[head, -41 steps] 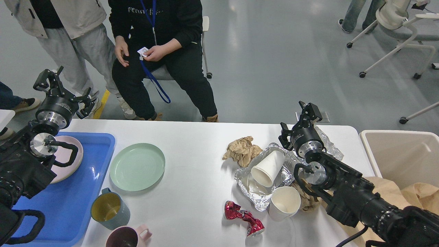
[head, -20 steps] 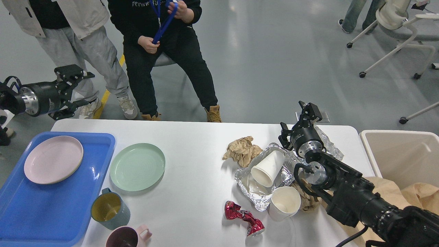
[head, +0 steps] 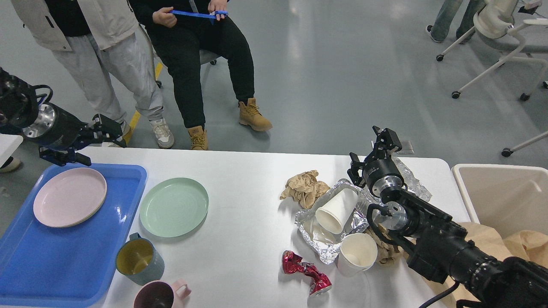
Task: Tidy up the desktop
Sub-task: 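Lower the left gripper onto the yellow cup near the tray, then grasp the yellow cup and place it on the tray corner, then move the left gripper over to the pink mug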
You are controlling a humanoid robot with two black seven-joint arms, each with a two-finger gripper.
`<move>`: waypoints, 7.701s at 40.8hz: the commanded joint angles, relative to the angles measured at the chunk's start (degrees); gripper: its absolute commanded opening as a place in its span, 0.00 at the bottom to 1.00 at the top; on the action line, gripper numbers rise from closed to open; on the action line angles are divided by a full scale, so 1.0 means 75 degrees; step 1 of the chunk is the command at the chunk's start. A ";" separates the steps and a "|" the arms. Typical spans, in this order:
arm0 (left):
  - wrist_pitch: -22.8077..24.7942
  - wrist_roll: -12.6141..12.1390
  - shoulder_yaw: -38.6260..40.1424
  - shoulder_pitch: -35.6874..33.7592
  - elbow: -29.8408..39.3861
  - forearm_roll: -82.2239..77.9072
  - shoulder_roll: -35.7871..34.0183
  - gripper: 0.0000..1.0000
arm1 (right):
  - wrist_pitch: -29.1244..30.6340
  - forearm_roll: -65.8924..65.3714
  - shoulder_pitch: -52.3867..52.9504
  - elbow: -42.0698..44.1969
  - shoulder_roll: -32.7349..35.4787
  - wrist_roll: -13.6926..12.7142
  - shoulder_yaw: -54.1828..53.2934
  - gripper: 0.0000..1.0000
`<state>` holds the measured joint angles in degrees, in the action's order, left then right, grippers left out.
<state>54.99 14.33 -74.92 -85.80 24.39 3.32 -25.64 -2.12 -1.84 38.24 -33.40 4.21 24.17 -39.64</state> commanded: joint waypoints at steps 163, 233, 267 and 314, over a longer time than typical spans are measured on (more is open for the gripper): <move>0.0001 -0.0177 -0.1460 -0.0876 0.2912 -0.0115 0.1602 0.00 | 0.0001 0.0000 0.0000 0.0000 0.0001 0.0000 0.0000 1.00; 0.0001 -0.0095 -0.1847 0.2182 0.0240 -0.0279 -0.1492 0.08 | 0.0001 0.0000 0.0000 0.0000 0.0001 0.0000 0.0000 1.00; 0.0001 -0.0188 -0.1987 0.0718 0.0451 -0.0302 -0.0825 0.92 | 0.0001 0.0000 0.0000 0.0000 0.0001 0.0000 0.0000 1.00; 0.0001 -0.0422 -0.1941 -0.2472 0.5983 -0.0384 0.3407 0.94 | 0.0001 0.0000 0.0000 0.0000 0.0001 0.0000 0.0000 1.00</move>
<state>54.99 12.46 -89.65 -107.65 68.55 0.47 -0.14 -2.12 -1.85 38.23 -33.40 4.22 24.17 -39.64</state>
